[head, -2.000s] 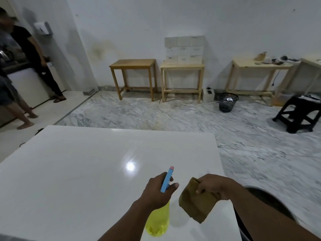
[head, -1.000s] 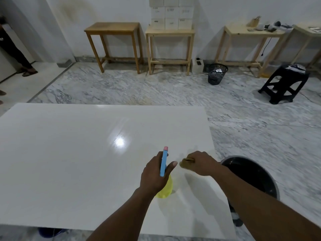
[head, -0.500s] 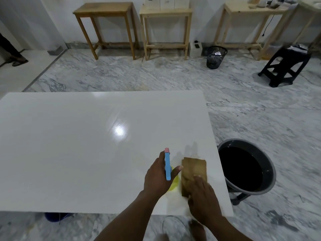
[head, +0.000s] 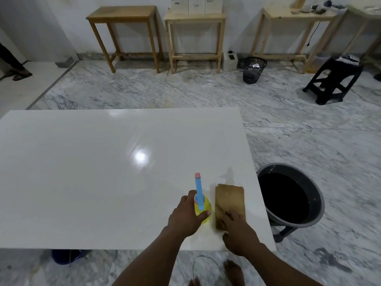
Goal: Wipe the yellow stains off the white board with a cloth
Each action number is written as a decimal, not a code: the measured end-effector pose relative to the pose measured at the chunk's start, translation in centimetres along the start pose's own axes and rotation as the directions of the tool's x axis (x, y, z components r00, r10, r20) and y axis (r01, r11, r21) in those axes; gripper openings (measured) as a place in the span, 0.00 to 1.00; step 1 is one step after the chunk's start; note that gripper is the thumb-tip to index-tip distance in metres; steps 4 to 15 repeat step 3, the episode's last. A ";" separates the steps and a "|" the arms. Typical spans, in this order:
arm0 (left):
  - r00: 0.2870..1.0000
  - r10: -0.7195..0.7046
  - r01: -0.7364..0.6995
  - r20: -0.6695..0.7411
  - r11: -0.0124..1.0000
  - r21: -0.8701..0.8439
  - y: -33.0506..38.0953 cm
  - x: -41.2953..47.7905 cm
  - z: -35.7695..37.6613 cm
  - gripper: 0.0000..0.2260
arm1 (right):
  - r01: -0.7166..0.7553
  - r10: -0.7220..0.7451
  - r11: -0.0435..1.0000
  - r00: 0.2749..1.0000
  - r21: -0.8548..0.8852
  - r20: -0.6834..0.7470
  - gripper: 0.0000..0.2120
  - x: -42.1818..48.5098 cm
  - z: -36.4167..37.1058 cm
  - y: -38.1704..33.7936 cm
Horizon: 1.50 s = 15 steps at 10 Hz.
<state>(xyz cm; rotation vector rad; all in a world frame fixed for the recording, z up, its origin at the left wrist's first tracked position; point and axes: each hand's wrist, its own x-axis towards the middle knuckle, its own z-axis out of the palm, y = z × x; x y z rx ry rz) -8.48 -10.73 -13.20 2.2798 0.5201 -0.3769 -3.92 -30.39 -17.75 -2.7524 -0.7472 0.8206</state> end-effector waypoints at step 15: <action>0.986 -0.091 0.045 0.139 0.952 0.302 -0.8 -1.0 -1.9 0.35 | -0.075 0.076 0.997 0.972 -0.012 0.223 0.29 -1.4 -2.3 -0.5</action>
